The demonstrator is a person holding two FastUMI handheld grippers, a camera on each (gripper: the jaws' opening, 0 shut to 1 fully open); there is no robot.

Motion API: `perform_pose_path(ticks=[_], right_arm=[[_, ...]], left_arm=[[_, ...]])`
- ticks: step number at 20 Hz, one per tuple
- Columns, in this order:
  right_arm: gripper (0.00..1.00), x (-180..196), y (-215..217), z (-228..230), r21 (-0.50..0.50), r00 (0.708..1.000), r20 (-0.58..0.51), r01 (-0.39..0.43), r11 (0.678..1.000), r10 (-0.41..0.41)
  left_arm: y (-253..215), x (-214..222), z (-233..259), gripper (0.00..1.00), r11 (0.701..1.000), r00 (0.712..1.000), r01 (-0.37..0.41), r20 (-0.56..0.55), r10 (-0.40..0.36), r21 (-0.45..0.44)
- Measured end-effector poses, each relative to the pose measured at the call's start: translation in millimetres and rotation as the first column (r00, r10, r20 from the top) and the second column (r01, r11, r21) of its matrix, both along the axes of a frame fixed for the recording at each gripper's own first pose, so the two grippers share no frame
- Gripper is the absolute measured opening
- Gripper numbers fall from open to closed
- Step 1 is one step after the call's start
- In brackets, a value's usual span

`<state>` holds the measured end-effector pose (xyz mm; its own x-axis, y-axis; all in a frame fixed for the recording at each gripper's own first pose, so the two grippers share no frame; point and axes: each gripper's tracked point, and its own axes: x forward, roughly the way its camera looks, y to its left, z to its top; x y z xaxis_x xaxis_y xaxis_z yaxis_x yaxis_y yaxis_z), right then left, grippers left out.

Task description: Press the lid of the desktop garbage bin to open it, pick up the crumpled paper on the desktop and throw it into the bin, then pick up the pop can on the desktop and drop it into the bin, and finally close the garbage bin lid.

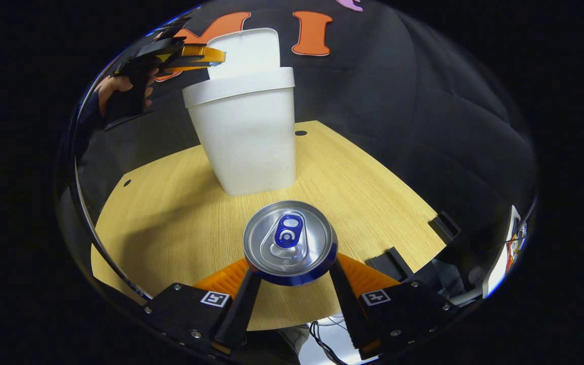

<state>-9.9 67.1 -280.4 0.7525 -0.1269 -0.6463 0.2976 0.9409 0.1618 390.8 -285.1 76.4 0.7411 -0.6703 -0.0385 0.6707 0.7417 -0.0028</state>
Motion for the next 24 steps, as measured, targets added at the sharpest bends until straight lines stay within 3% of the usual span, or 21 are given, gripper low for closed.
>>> perform_pose_path(ticks=[3,4,5,8,21,23,24], right_arm=[[0.79,3,-3,4,-0.006,1.000,0.010,-0.002,1.000,0.002],[0.75,5,-5,5,-0.011,1.000,0.015,-0.001,1.000,0.001],[0.79,8,-8,7,-0.016,1.000,0.022,-0.005,1.000,0.005],[0.79,13,-15,16,-0.042,0.999,0.041,-0.016,0.999,0.018],[0.79,50,-34,81,-0.118,0.984,0.135,-0.097,0.988,0.113],[0.75,59,-36,98,-0.131,0.979,0.159,-0.109,0.985,0.130],[0.79,67,-35,104,-0.141,0.975,0.170,-0.117,0.983,0.140]], left_arm=[[4,-4,1,0.74,1.000,1.000,0.000,0.001,0.000,-0.001],[5,-5,1,0.77,1.000,1.000,-0.002,0.001,0.002,-0.002],[7,-6,2,0.85,1.000,1.000,-0.002,-0.001,0.002,-0.002],[13,-17,0,0.98,1.000,1.000,0.015,-0.003,-0.015,0.004],[102,-44,-18,0.98,0.993,0.992,-0.117,0.044,0.116,0.027],[119,-46,-26,0.98,0.988,0.988,-0.147,0.047,0.144,0.044],[127,-47,-30,0.98,0.986,0.987,-0.159,0.043,0.156,0.049]])
